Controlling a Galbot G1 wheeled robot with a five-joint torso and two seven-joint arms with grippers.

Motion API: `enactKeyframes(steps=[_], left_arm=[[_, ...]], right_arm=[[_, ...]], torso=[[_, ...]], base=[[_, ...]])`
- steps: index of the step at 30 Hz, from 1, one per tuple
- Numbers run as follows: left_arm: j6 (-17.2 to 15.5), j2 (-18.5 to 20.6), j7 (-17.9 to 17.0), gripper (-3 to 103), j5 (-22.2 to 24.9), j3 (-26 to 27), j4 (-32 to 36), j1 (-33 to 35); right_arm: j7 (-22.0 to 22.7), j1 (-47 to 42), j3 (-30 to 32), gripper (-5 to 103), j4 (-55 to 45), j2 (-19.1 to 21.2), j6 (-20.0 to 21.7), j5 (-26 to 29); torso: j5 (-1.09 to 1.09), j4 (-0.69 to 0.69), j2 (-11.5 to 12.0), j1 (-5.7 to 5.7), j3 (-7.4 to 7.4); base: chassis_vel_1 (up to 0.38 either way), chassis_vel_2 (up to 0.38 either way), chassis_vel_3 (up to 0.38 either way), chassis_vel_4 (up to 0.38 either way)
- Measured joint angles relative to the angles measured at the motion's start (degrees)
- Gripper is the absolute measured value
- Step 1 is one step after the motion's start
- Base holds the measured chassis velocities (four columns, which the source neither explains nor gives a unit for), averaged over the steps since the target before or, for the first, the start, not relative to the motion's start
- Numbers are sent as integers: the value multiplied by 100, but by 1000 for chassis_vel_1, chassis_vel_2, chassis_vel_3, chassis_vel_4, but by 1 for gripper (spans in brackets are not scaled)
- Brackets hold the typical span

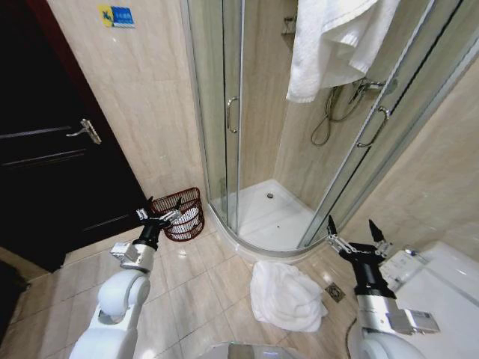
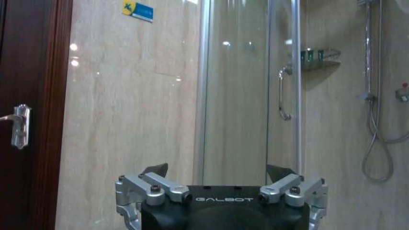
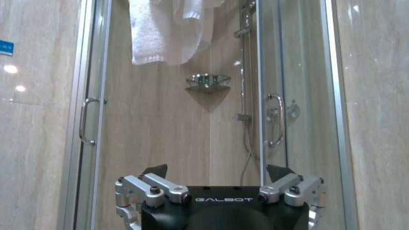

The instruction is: Discard the used towel into the hamper.

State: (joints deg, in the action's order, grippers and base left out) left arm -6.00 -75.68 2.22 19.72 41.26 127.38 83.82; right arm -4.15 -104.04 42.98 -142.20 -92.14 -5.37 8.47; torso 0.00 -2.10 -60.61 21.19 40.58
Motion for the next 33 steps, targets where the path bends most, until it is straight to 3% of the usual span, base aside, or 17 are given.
enactKeyframes(steps=[33], left_arm=[[-60,-17,15,100,-1,42,76,-11]], right_arm=[[37,34,19,100,-107,0,101,36]], torso=[[0,0,-977,438,538]], base=[[0,0,0,0]])
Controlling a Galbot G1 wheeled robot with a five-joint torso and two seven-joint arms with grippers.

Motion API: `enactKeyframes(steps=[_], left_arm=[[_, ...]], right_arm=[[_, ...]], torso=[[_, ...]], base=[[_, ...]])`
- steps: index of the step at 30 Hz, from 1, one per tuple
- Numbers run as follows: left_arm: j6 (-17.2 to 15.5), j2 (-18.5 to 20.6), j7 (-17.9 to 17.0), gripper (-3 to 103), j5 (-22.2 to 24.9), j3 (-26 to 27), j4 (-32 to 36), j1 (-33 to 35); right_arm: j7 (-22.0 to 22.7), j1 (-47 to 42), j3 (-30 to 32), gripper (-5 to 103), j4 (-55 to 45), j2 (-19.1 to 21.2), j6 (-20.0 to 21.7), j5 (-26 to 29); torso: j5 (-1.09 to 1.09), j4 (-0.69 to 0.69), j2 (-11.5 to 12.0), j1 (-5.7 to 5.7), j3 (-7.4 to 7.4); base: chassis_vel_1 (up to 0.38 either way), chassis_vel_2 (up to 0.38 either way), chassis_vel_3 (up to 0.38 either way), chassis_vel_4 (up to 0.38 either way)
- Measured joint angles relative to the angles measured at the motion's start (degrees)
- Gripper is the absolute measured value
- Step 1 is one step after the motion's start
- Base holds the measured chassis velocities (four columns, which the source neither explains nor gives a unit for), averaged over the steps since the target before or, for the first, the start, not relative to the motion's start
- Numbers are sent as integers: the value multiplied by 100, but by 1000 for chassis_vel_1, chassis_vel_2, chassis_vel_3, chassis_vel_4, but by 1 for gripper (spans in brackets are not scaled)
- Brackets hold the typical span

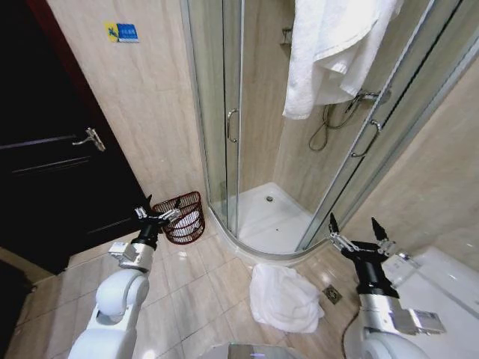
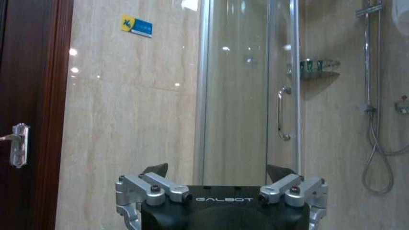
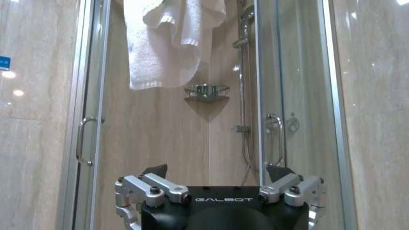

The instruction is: Discard the used towel into the hamper.

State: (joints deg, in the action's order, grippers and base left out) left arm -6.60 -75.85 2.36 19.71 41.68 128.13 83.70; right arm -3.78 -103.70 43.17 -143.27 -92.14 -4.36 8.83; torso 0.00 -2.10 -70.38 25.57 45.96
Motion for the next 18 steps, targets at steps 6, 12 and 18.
enactKeyframes(steps=[6,12,18], left_arm=[[0,-15,0,100,-3,1,18,25],[43,-25,-30,100,1,-25,21,37],[234,-15,-45,100,50,-25,-18,59]], right_arm=[[33,51,0,100,0,0,78,24],[56,87,6,100,0,0,127,50],[177,416,98,100,0,69,382,194]], torso=[[0,0,-146,70,78],[0,0,-337,151,186],[-1,1,-463,210,257]], base=[[0,0,0,0],[0,0,0,0],[0,0,0,0]])
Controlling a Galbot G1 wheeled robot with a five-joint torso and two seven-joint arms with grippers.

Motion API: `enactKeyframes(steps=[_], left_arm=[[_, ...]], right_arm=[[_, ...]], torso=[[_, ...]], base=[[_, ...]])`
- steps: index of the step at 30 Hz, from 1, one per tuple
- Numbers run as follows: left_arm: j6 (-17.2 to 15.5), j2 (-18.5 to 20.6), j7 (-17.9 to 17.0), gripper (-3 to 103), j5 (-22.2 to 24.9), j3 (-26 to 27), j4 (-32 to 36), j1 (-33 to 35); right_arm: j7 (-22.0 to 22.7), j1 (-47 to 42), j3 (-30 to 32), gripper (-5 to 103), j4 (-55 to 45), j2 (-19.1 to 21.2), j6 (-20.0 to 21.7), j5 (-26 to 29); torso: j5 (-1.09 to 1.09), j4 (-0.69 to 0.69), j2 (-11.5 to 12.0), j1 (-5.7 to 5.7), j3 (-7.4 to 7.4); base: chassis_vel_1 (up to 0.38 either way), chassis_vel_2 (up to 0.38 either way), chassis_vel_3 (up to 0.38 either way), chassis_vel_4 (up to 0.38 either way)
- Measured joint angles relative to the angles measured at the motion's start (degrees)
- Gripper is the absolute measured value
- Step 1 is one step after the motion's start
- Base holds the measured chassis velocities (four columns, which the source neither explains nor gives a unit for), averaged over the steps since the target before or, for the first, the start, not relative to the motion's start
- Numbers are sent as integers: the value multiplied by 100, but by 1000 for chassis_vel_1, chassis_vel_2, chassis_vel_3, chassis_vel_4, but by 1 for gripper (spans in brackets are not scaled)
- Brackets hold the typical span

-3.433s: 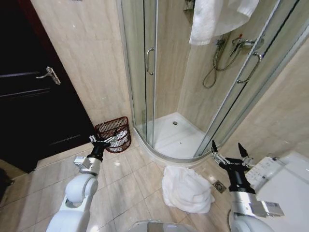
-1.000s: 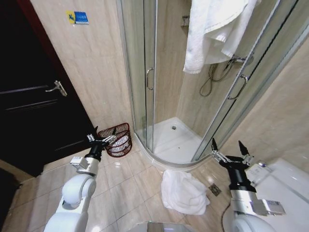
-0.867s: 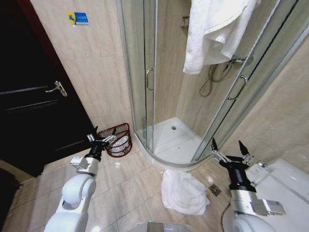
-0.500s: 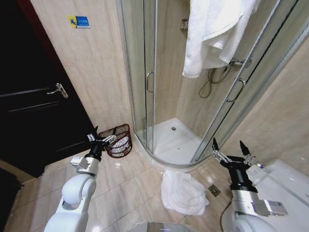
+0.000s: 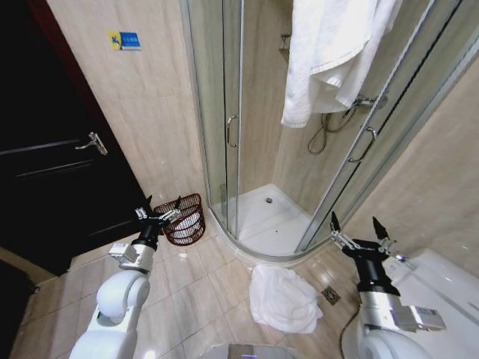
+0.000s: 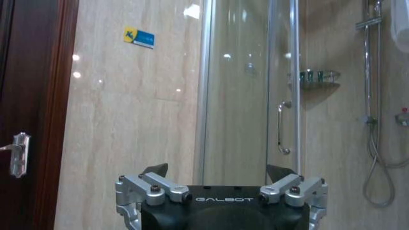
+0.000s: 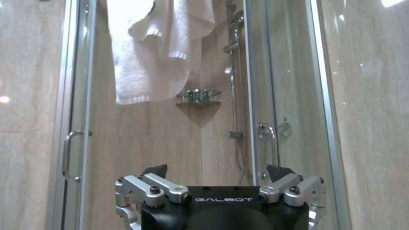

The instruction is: Discard the used towel into the hamper.

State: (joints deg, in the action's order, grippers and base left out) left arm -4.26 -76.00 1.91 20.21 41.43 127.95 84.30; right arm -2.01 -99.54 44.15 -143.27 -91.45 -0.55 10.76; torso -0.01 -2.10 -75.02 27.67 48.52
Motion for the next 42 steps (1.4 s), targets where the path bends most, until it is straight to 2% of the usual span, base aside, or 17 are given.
enactKeyframes(steps=[3,6,8,9,11,13,14,15,17,20,21,23,27,31,34,37,42], left_arm=[[69,-2,-5,100,-6,-12,-70,-2],[216,-12,-10,100,-11,-24,-146,27],[240,-14,-10,100,-9,-25,-151,41],[360,-17,-8,100,-8,-41,-190,85],[421,-17,-5,100,-10,-65,-222,91],[491,-16,0,100,-31,-153,-333,57],[508,-17,1,100,-69,-216,-399,22],[508,-17,1,100,-69,-216,-399,22],[554,-11,2,100,-246,-414,-646,-112],[558,5,4,100,-339,-516,-779,-185],[551,23,11,100,-412,-601,-918,-270],[547,25,14,100,-430,-616,-962,-286],[566,-2,19,100,-561,-667,-1135,-256],[592,-20,19,100,-622,-734,-1189,-249],[646,-21,19,100,-672,-894,-1244,-300],[666,-41,27,100,-765,-1019,-1293,-386],[666,-51,67,100,-788,-1051,-1295,-411]], right_arm=[[66,209,43,100,0,142,168,125],[284,725,136,100,0,621,468,526],[333,827,153,100,0,732,506,610],[477,1150,223,100,0,1140,582,886],[525,1284,264,100,9,1351,608,1022],[677,1591,311,100,135,1931,604,1365],[744,1745,302,100,247,2211,531,1529],[744,1745,302,100,247,2211,531,1529],[820,2228,281,100,573,2876,283,1850],[894,2567,264,100,708,3188,224,2037],[1026,3145,162,100,870,3603,263,2374],[1053,3453,74,100,971,3795,351,2522],[884,5090,-625,100,1959,4559,654,2753],[885,5797,-863,100,2287,4805,731,2948],[932,6524,-1118,100,2470,5103,980,3306],[1027,7463,-1629,100,2712,5386,1071,3633],[1152,8585,-2371,100,2948,5535,1147,3980]], torso=[[0,0,-4,2,3],[0,0,-1,1,1],[-1,0,1,0,0],[-2,-1,9,-3,-4],[-1,-1,13,-5,-6],[0,-1,21,-9,-11],[-2,0,24,-11,-13],[-2,0,24,-11,-13],[-2,-1,33,-15,-17],[-2,0,38,-16,-19],[-3,1,43,-18,-22],[-2,0,46,-20,-24],[-4,-1,56,-24,-28],[0,-3,59,-25,-30],[1,-1,62,-28,-34],[-2,1,67,-31,-36],[2,0,70,-32,-38]], base=[[0,0,0,0],[0,0,0,0],[0,0,0,0],[0,0,0,0],[0,0,0,0],[0,0,0,0],[0,0,0,0],[0,0,0,0],[0,0,0,0],[0,0,0,0],[0,0,0,0],[0,0,0,0],[0,0,0,0],[0,0,0,0],[0,0,0,0],[0,0,0,0],[0,0,0,0]])
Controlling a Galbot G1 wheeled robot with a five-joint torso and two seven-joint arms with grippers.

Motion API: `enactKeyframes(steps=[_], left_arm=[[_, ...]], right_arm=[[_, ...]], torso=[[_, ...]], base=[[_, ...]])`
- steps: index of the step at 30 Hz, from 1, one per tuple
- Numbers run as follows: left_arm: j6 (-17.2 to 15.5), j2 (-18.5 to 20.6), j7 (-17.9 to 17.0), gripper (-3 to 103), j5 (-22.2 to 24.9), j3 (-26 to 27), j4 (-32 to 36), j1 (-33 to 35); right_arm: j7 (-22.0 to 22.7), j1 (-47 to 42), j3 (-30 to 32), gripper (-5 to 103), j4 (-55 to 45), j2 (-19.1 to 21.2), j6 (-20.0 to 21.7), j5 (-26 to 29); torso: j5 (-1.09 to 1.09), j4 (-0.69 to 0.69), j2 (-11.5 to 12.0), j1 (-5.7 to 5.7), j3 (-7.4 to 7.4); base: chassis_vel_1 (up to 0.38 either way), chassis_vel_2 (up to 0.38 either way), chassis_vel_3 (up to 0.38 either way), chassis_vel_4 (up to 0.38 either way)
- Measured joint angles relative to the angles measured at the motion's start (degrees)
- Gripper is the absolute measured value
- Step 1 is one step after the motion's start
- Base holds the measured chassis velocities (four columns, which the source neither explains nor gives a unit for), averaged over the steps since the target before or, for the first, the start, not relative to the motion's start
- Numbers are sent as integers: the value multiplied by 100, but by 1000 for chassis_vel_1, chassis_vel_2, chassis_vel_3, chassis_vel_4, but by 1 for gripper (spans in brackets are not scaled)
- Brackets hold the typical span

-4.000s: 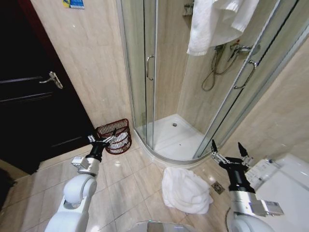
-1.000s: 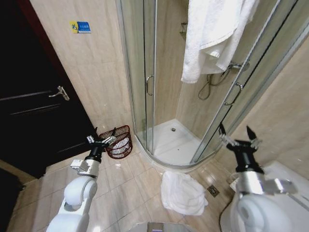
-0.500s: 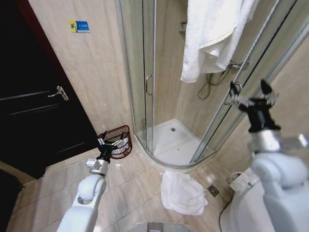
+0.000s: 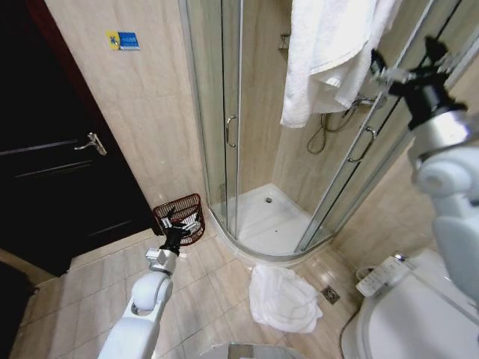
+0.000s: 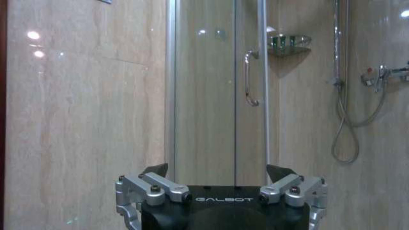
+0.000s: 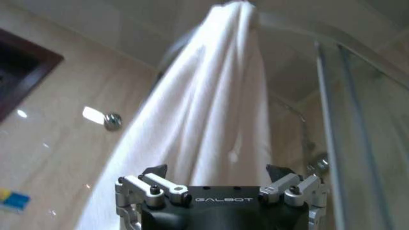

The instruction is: Discard the used towel into the hamper.

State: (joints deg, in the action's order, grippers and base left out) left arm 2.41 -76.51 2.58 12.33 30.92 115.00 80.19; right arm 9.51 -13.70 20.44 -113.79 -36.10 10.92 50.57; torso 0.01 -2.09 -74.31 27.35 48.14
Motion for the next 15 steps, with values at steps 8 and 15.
enactKeyframes(steps=[8,15], left_arm=[[3,17,26,100,-3,123,28,88],[67,21,34,100,14,122,10,83]], right_arm=[[279,2757,-1940,100,1380,-441,215,140],[627,3697,-2579,100,2212,-1089,223,701]], torso=[[3,-1,6,-2,-3],[-2,-1,8,-3,-4]], base=[[0,0,0,0],[0,0,0,0]])
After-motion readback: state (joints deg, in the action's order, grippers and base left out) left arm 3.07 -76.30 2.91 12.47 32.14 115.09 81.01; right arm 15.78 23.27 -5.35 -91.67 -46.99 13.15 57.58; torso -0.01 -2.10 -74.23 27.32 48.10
